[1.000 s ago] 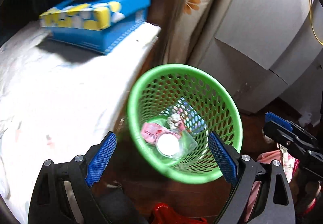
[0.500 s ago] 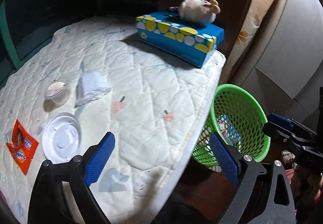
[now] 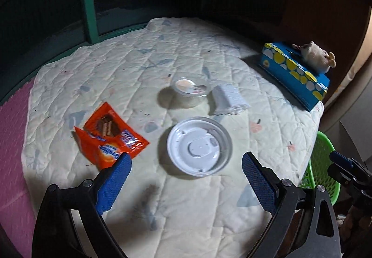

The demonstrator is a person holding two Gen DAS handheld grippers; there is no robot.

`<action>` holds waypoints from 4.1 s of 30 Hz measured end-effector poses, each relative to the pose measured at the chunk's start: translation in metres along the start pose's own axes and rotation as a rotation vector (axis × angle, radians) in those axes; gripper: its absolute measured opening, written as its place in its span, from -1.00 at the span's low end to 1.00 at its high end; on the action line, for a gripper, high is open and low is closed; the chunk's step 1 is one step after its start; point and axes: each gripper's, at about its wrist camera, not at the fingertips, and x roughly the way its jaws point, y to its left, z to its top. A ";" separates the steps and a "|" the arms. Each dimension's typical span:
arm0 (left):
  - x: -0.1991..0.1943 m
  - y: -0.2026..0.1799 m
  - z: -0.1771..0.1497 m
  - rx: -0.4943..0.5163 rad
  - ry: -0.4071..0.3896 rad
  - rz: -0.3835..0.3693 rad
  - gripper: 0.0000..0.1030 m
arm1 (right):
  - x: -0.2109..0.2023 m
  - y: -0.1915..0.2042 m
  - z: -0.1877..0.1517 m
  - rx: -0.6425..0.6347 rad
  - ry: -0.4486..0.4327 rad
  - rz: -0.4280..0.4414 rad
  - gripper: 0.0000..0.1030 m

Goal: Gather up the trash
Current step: 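Move both tools back over the mattress, then grasp the orange Ovaltine wrapper with the left tool while the right tool grasps the white foam, then open the left tool over the basket while the right tool releases the white foam inside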

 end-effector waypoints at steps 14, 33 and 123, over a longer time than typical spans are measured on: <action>0.016 0.104 -0.009 -0.308 0.075 0.138 0.84 | 0.051 0.050 0.024 -0.085 0.042 0.067 0.45; 0.092 0.139 0.027 -0.588 0.223 0.258 0.85 | 0.103 0.047 0.057 -0.095 0.087 0.072 0.45; 0.039 -0.237 0.016 0.028 0.203 -0.320 -0.61 | -0.075 -0.189 -0.064 0.343 -0.036 -0.354 0.29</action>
